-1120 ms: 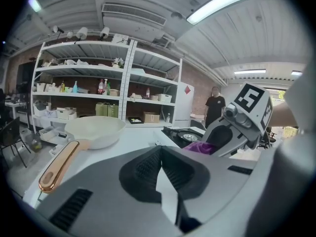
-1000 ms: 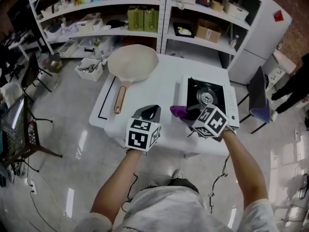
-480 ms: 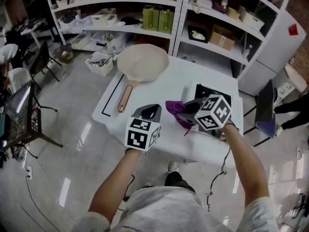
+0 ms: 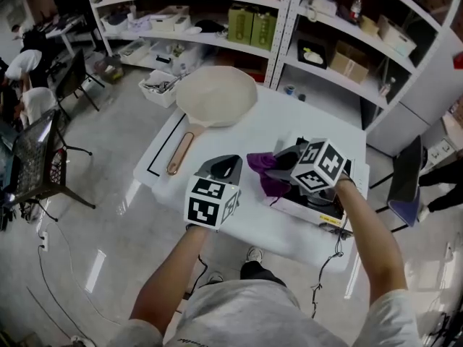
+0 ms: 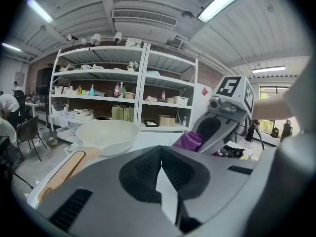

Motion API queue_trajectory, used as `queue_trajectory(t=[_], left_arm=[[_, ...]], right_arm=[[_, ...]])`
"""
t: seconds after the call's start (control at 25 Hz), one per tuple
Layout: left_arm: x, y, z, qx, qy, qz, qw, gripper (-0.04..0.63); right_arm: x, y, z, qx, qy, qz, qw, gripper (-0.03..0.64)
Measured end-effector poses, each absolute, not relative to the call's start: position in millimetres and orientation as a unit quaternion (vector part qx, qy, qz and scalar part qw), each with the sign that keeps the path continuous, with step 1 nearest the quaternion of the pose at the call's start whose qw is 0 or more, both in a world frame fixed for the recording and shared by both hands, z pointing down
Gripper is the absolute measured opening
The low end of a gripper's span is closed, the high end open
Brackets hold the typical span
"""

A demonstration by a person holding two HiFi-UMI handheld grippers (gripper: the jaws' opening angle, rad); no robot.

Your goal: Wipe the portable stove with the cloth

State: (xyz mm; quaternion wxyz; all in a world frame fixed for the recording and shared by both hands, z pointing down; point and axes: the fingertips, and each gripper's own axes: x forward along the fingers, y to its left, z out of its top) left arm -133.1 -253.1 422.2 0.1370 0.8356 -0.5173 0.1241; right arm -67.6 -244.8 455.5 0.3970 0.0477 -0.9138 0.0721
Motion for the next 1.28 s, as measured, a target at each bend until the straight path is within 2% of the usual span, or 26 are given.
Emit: queue_trajectory(t=[1.28], left_arm=[[-62.4, -332.4, 442.7, 0.822, -0.528, 0.152, 0.15, 0.003]], right_arm=[[-19.1, -398.5, 463.4, 0.095, -0.923, 0.102, 0.36, 0.063]])
